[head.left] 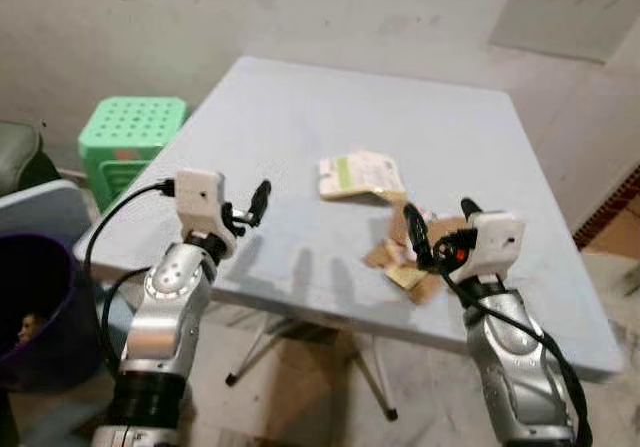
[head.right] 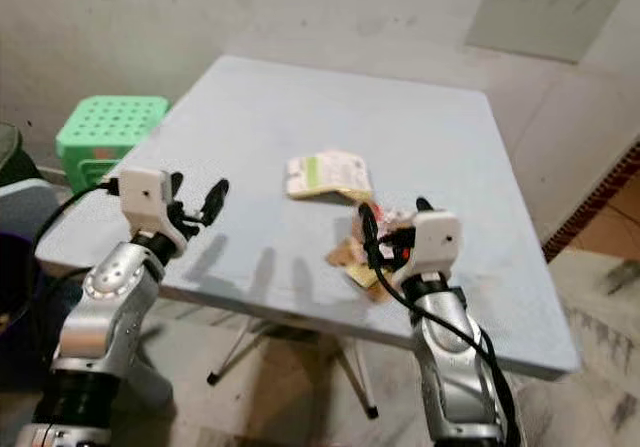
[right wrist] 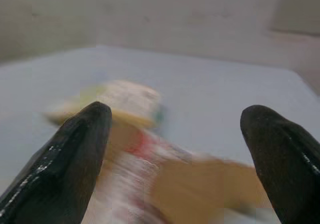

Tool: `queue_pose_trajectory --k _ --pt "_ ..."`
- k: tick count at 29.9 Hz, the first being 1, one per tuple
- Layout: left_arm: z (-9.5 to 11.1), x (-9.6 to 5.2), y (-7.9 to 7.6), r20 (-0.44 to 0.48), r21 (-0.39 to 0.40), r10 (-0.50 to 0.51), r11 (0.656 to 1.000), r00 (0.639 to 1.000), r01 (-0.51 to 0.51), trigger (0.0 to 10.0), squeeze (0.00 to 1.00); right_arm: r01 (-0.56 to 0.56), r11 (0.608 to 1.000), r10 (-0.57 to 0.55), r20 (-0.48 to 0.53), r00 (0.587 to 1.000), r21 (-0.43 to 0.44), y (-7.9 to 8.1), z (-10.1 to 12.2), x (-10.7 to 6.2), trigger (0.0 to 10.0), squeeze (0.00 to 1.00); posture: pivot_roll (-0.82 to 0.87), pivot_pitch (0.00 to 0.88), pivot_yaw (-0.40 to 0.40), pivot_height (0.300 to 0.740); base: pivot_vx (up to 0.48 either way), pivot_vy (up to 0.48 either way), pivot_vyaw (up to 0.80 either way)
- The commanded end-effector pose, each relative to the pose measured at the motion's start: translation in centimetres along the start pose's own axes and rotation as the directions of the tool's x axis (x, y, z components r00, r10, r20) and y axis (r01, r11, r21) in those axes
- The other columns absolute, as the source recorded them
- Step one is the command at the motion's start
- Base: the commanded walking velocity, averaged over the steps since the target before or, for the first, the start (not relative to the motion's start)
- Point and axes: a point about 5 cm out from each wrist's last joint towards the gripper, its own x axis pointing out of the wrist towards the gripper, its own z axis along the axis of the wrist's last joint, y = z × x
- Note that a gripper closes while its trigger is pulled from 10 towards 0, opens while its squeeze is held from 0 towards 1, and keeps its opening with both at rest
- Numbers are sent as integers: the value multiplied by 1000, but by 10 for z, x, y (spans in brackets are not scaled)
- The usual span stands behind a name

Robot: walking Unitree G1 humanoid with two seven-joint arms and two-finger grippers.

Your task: Picking trash to rubbish bin

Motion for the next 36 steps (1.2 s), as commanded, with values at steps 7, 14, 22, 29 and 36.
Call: queue_pose_trajectory --k 7,14,22,29,36 --pt "6 1 1 9 40 13 999 1000 -13 10000 0 -45 999 45 3 999 -6 2 5 1 10000 0 -32 92 -67 740 0 0 0" --pt "7 2 2 23 25 15 1000 1000 -15 10000 0 -67 998 67 -9 998 -18 -1 5 -1 10000 0 -39 102 -67 740 0 0 0" --pt "6 3 2 8 -4 15 1000 1000 -15 10000 0 -90 995 90 -13 996 -30 0 5 -3 10000 0 -44 112 -66 740 0 0 0" --pt "5 3 4 -1 2 23 1000 1000 -23 10000 0 -92 995 91 -13 996 -29 0 6 -2 10000 0 -44 114 -65 740 0 385 0" --pt "6 4 4 -2 14 25 1000 1000 -25 10000 0 -87 995 87 -14 996 -43 0 6 -1 10000 0 -44 122 -64 740 0 108 0"
